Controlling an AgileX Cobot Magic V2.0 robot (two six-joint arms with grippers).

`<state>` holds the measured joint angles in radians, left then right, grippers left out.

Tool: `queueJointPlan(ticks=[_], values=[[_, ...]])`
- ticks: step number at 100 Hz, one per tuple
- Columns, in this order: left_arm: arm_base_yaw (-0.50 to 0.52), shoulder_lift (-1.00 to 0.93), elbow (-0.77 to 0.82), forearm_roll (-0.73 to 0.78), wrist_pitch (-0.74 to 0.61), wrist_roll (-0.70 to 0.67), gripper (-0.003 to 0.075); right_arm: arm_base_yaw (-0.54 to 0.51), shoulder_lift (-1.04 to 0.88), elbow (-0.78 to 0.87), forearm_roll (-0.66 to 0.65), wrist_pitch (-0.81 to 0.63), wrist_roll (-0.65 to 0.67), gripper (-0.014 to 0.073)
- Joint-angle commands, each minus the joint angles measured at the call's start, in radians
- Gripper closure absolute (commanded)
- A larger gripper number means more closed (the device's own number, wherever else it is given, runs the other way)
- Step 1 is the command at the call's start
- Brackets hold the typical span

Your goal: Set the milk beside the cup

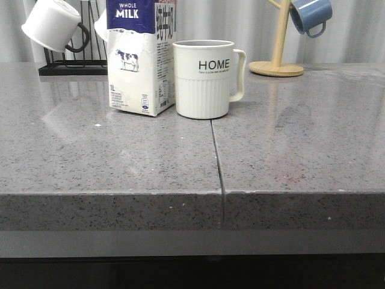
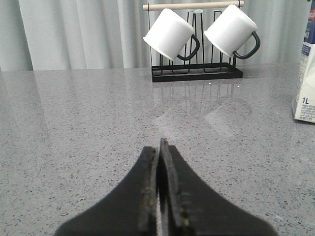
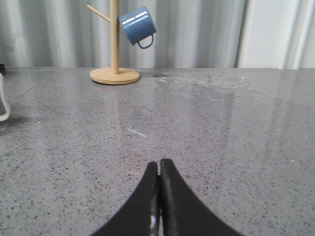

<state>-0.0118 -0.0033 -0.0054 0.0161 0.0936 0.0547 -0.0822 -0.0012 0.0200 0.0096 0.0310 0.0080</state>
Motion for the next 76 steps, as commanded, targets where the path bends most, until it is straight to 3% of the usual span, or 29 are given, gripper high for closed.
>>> queueJointPlan(ticks=[1, 76], values=[[0.002, -0.031, 0.045, -0.009, -0.073, -0.003, 0.0741, -0.01, -0.029, -0.001, -0.02, -0.083, -0.008, 0.0659], [0.002, -0.029, 0.045, -0.009, -0.073, -0.003, 0.0741, -0.01, -0.028, -0.001, -0.02, -0.085, -0.008, 0.0659]])
